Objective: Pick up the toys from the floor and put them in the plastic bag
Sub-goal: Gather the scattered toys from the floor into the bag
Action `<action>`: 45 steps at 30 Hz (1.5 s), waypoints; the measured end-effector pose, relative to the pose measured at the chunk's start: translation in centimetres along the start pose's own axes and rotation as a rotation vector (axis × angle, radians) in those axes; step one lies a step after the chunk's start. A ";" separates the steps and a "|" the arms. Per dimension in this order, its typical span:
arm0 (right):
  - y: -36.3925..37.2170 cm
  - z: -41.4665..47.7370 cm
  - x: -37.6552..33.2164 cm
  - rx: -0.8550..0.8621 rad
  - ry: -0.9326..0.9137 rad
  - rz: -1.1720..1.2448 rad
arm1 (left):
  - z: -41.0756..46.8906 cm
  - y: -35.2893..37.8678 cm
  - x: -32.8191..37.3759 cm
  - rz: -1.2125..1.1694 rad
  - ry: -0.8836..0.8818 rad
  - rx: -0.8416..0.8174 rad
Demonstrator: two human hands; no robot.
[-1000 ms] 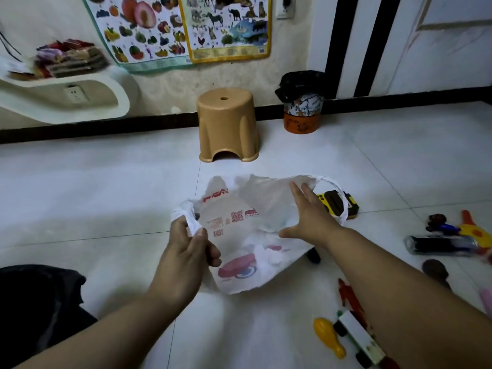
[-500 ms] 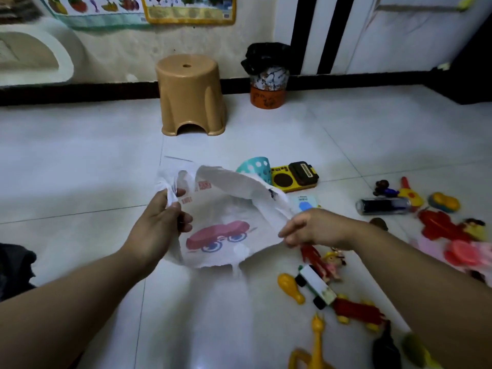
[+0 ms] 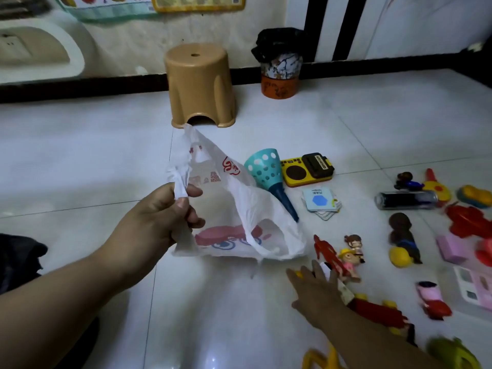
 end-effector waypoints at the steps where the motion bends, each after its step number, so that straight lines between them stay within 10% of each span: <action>1: 0.1 0.1 -0.3 -0.002 -0.011 -0.032 | -0.1 0.1 0.3 -0.021 0.007 -0.004; 8: -1.7 -0.6 -2.4 0.144 -0.150 0.057 | -0.6 1.4 0.4 0.014 0.034 -0.057; 14: -5.1 0.2 3.8 0.257 0.217 0.305 | -0.4 2.4 -0.4 0.066 0.044 -0.064; 26: -1.4 -0.6 8.5 0.023 0.424 0.042 | -0.1 1.1 -1.1 0.099 0.043 -0.018; 45: -25.1 1.1 7.3 0.192 0.266 1.064 | 1.1 -0.1 -0.8 0.077 0.048 -0.010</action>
Point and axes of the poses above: each hand's wrist, its own z-axis towards the middle knuckle, its own y-axis out of the palm, x = y × z, the point moved 8 cm from there along z, towards the middle knuckle, and after that the axes turned 15 degrees about x, right-handed, at the moved point
